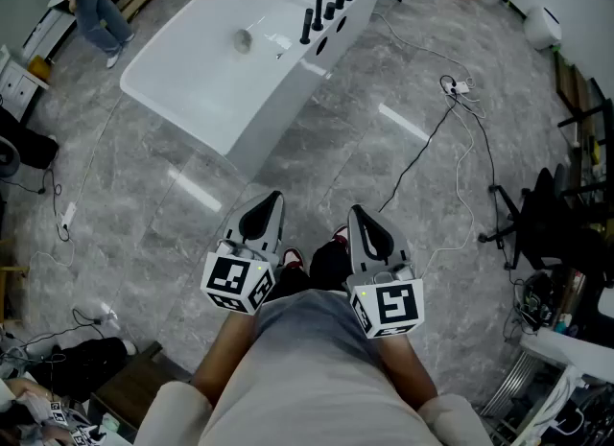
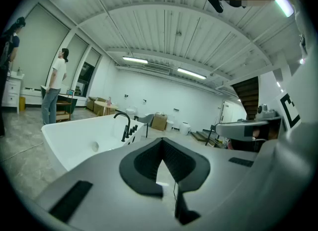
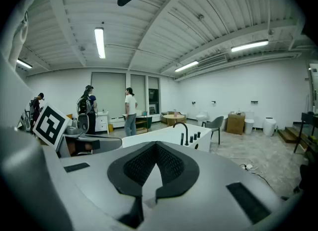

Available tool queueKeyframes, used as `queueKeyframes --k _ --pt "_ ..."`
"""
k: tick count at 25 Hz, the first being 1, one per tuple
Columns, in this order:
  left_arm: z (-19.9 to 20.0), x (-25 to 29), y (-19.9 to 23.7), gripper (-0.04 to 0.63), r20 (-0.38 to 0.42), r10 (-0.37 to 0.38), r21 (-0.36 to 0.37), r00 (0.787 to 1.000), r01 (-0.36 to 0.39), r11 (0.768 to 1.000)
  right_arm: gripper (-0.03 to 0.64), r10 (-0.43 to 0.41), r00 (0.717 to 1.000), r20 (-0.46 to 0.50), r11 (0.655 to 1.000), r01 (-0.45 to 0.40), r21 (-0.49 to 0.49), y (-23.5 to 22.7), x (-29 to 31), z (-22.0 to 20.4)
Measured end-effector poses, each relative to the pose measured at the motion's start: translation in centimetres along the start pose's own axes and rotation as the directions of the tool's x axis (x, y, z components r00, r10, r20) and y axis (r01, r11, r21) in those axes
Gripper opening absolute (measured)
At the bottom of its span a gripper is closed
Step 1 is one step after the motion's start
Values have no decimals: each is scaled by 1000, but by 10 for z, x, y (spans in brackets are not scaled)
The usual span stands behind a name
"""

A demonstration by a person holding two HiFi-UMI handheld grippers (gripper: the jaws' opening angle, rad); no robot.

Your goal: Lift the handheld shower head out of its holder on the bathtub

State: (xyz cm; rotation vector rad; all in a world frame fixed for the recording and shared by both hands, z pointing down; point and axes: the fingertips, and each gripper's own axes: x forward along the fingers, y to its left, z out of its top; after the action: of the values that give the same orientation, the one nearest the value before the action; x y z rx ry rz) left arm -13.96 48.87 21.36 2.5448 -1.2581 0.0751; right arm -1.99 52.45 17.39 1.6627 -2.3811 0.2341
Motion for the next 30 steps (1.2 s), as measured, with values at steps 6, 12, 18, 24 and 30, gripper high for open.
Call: queueKeyframes --k 6,12,18,24,30 --pt "19 18 -5 6 29 0 -15 1000 1 1000 18 -6 1000 -12 1000 7 18 -24 8 4" --pt "21 47 -8 6 16 6 -37 1000 -6 999 18 11 1000 -24 999 -10 32 -48 22 7" --pt "24 85 -20 5 -4 5 -38 1000 -5 999 20 32 999 -16 998 -31 53 -85 36 13" --pt "32 118 -27 6 -7 19 -30 1000 -19 999 20 59 998 -2 996 -59 62 -113 52 18" --pt "39 150 -34 6 -19 43 -25 999 -44 999 20 87 996 5 994 -87 61 -143 66 26"
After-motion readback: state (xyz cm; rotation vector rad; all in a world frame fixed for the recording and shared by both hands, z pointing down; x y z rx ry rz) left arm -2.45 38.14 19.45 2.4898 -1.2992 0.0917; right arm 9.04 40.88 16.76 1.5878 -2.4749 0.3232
